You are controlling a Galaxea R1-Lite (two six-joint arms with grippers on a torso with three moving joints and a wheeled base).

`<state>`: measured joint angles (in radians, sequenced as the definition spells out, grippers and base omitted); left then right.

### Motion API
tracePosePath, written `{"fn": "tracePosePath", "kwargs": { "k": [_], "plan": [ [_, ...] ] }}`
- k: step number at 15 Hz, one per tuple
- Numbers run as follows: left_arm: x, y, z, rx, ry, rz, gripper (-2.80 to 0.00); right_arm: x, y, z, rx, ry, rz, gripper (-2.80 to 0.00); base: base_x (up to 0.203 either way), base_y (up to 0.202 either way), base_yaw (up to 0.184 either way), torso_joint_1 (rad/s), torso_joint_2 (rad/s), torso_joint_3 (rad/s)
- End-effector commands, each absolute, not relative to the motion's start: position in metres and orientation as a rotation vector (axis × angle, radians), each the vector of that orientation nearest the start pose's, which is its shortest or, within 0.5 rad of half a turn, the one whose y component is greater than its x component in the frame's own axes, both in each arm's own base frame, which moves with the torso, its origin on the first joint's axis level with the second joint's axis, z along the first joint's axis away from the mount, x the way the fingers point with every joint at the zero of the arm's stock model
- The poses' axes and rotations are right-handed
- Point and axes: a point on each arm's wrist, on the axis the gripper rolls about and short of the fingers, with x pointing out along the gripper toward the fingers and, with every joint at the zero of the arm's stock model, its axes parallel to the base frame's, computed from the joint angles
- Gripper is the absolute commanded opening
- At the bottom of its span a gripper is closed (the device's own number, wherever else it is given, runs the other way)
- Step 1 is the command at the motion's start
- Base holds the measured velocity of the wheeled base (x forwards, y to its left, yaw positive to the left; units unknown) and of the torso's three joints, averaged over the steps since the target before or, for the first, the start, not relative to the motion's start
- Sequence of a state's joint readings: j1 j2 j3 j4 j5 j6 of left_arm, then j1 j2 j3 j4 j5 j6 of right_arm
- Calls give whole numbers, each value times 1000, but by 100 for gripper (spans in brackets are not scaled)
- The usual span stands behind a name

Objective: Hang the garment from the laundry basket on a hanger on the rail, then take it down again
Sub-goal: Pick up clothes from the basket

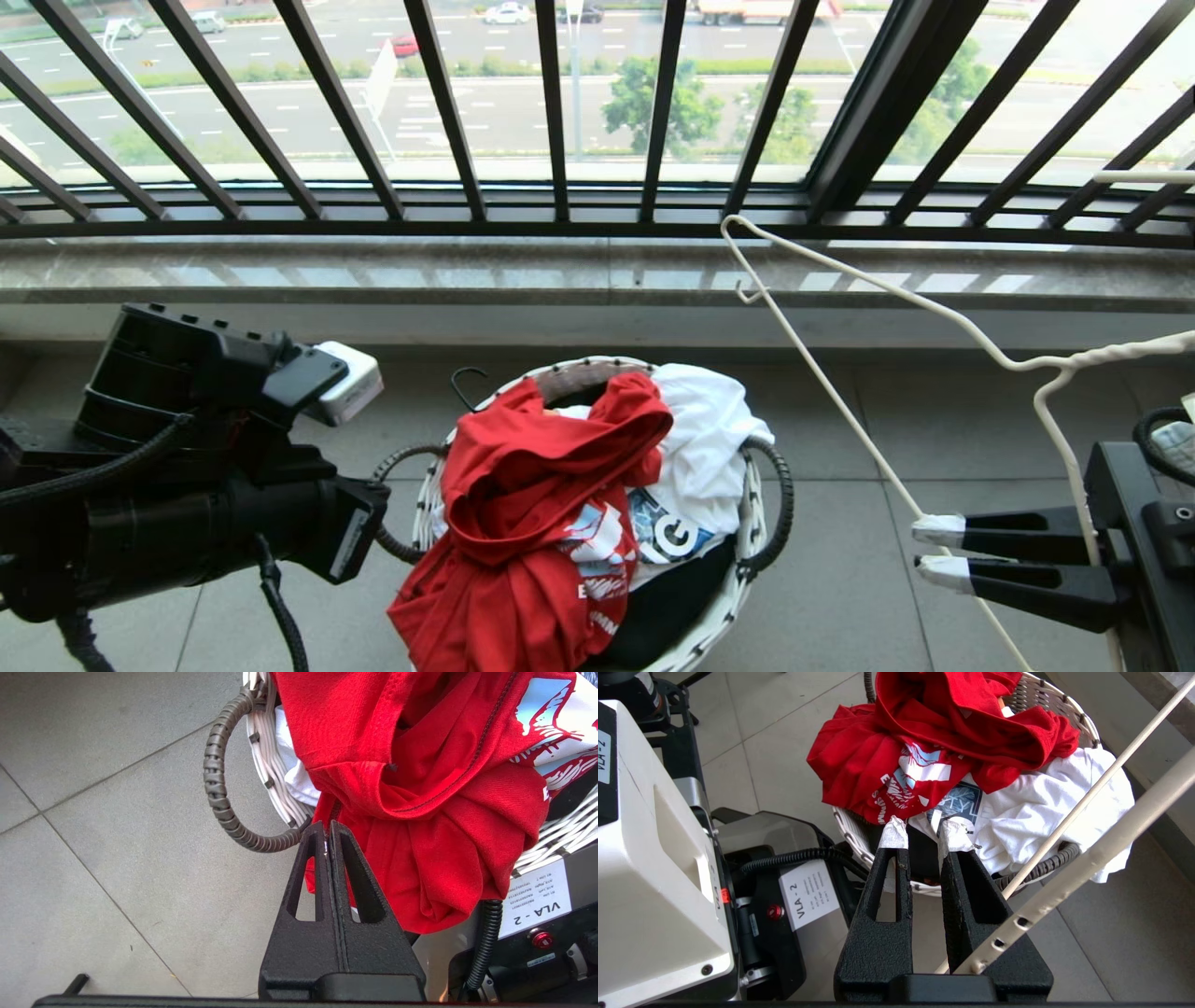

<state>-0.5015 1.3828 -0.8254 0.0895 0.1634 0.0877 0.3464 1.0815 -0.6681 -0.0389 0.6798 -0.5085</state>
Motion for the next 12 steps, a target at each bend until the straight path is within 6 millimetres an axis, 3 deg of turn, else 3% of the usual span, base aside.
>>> {"fn": "tracePosePath", "kwargs": {
  "k": [1, 6, 7, 10, 12],
  "plan": [
    [215, -134, 181, 394, 681, -397, -280, 133, 63, 224, -390, 141, 1095, -280, 0, 0, 0, 0, 0, 0],
    [245, -155, 155, 422, 753, -392, -280, 137, 62, 223, -387, 154, 1084, -280, 0, 0, 0, 0, 0, 0],
    [245, -155, 159, 413, 733, -392, 0, 137, 62, 223, -387, 153, 1082, -280, 0, 0, 0, 0, 0, 0],
    [222, -146, 198, 367, 597, -410, 0, 137, 62, 223, -388, 155, 1083, -280, 0, 0, 0, 0, 0, 0],
    [206, -146, 210, 367, 562, -439, 0, 138, 63, 221, -387, 162, 1084, -280, 0, 0, 0, 0, 0, 0]
  ]
}}
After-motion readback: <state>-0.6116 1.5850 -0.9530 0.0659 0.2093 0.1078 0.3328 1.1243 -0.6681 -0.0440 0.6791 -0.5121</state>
